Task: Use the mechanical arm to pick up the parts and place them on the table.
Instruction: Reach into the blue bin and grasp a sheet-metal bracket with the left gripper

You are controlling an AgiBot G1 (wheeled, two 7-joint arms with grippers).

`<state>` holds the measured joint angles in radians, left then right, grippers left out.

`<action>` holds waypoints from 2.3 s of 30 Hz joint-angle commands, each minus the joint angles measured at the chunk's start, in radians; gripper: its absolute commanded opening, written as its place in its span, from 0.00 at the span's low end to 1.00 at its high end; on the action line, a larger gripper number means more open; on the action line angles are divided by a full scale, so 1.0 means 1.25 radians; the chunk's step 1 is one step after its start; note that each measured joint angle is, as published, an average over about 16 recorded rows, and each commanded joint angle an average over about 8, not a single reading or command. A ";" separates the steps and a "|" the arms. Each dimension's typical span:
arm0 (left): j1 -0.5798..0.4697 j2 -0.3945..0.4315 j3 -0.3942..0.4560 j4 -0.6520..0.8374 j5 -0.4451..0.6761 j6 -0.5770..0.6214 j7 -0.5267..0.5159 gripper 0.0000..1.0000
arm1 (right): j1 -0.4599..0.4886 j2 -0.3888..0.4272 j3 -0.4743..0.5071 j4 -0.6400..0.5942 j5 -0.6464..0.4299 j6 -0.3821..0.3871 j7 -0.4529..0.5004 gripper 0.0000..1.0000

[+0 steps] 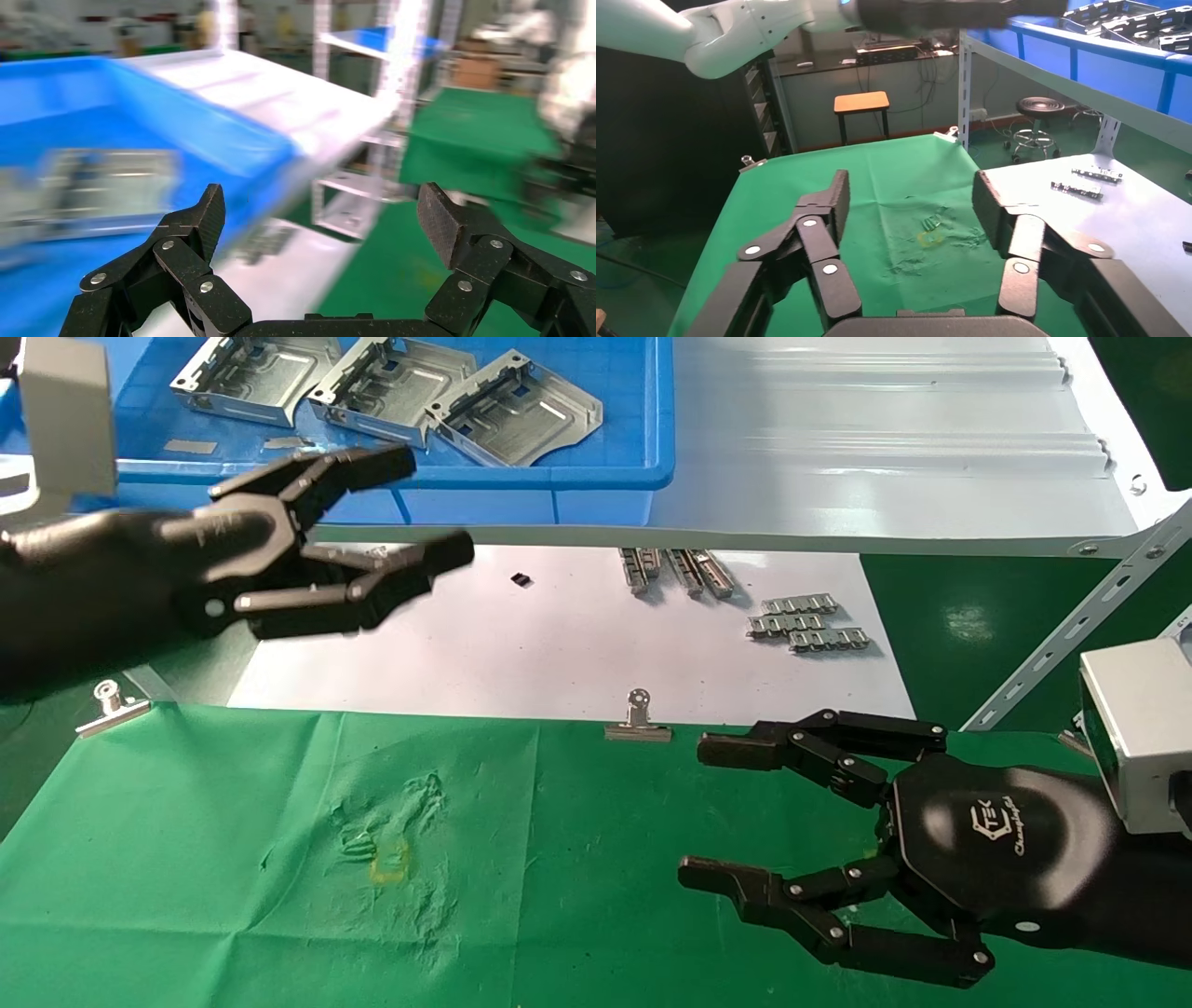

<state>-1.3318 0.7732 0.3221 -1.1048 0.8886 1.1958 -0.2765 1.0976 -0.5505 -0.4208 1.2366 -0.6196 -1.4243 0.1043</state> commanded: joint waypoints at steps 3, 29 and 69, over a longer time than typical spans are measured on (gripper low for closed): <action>-0.062 0.021 0.018 0.048 0.053 -0.063 -0.031 1.00 | 0.000 0.000 0.000 0.000 0.000 0.000 0.000 0.00; -0.476 0.163 0.170 0.578 0.376 -0.217 -0.102 1.00 | 0.000 0.000 0.000 0.000 0.000 0.000 0.000 0.00; -0.560 0.267 0.166 0.875 0.393 -0.425 0.094 0.00 | 0.000 0.000 0.000 0.000 0.000 0.000 0.000 0.00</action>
<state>-2.0311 1.1069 0.5292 -0.0135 1.3804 0.6652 -0.1577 1.0976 -0.5504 -0.4208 1.2366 -0.6196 -1.4242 0.1042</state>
